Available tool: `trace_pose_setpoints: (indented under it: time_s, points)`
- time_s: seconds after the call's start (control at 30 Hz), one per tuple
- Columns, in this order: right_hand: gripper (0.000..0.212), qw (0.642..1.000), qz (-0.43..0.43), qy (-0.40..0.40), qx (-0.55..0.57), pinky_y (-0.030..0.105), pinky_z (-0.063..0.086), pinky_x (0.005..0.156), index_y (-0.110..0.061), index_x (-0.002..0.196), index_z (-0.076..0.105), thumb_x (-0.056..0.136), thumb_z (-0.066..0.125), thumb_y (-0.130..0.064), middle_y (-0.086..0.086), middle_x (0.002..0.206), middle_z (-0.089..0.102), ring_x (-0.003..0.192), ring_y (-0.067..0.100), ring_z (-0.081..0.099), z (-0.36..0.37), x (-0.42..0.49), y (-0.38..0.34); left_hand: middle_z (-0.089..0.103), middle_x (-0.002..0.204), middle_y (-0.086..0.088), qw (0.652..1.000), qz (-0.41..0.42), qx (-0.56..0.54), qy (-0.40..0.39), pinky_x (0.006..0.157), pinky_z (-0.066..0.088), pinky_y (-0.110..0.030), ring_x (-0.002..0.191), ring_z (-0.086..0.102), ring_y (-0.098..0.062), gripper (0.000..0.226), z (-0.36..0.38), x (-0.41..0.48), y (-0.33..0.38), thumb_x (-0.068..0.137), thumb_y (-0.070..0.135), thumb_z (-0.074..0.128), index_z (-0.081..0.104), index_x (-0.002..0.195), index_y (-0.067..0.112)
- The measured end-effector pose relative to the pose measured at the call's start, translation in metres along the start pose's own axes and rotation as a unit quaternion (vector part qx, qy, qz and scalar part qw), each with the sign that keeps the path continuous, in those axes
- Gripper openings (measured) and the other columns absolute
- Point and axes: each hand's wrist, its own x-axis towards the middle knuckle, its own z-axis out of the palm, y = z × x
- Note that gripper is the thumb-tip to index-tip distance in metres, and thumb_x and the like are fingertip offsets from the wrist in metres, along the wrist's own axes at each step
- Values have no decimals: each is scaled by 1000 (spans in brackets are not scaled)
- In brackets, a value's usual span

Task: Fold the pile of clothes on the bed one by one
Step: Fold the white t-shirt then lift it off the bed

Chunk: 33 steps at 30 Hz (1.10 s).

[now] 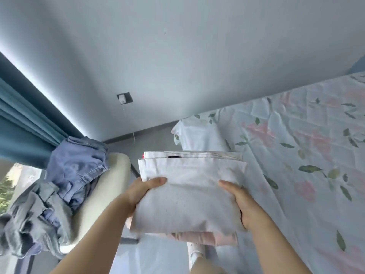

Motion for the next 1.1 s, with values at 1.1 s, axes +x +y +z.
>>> trace_pose_setpoints:
  time_s: [1.1]
  points:
    - [39, 969, -68, 164, 170, 33, 51, 64, -14, 114, 63, 79, 68, -31, 11, 93, 74, 85, 28, 69, 152, 406, -344, 73, 99, -13, 971, -34, 183, -152, 90, 53, -46, 92, 70, -33, 79, -94, 485, 453, 41, 46, 82, 65, 109, 10]
